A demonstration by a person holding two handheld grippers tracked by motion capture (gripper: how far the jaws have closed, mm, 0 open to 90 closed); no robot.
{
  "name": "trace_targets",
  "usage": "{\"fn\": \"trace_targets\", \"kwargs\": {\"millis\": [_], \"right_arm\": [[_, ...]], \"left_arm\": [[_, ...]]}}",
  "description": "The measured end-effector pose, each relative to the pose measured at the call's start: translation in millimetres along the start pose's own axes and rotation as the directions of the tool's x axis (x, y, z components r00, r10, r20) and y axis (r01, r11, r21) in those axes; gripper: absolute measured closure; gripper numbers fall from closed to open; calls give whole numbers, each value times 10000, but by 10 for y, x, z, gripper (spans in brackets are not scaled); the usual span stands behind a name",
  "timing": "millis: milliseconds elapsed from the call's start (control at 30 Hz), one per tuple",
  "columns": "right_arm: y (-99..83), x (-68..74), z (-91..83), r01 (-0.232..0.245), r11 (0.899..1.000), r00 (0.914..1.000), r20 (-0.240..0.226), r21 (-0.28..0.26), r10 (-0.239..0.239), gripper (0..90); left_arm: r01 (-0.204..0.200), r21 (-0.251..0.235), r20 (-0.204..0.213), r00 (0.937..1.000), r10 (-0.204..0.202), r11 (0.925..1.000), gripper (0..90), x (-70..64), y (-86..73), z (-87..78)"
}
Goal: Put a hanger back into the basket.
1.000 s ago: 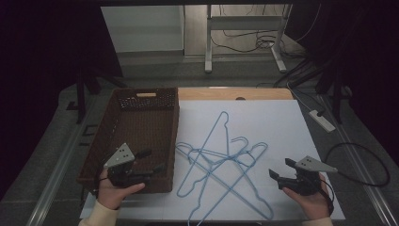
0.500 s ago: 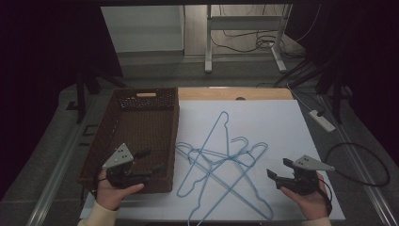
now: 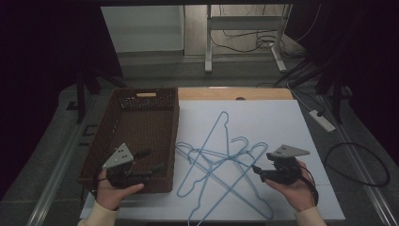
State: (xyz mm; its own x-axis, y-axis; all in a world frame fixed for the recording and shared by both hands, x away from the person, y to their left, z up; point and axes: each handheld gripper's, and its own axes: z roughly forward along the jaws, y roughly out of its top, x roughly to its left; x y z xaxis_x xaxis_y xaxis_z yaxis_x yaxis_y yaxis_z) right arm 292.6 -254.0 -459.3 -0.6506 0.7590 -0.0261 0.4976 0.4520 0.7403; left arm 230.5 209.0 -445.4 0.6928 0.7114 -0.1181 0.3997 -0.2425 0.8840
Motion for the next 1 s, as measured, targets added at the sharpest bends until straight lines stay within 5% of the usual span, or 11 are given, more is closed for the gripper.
{"fn": "trace_targets", "kwargs": {"millis": [167, 300, 700, 1000], "right_arm": [[153, 65, 187, 301, 9951, 9995, -56, 947, -297, 297], [250, 135, 430, 611, 9748, 9981, -14, 2145, -622, 358], [320, 259, 777, 760, 9298, 9969, -94, 3602, -779, 515], [309, 337, 887, 745, 9080, 9965, 51, 4123, -840, 694]], "left_arm": [[39, -17, 19, 10000, -39, 10000, 290, 5, -1, -6], [9, -23, 72, 10000, -9, 10000, 290, -4, 4, 1], [-17, -23, 101, 9999, 17, 10000, 290, -9, 6, 0], [-46, -64, 88, 10000, 47, 10000, 290, -13, 15, -13]]}}
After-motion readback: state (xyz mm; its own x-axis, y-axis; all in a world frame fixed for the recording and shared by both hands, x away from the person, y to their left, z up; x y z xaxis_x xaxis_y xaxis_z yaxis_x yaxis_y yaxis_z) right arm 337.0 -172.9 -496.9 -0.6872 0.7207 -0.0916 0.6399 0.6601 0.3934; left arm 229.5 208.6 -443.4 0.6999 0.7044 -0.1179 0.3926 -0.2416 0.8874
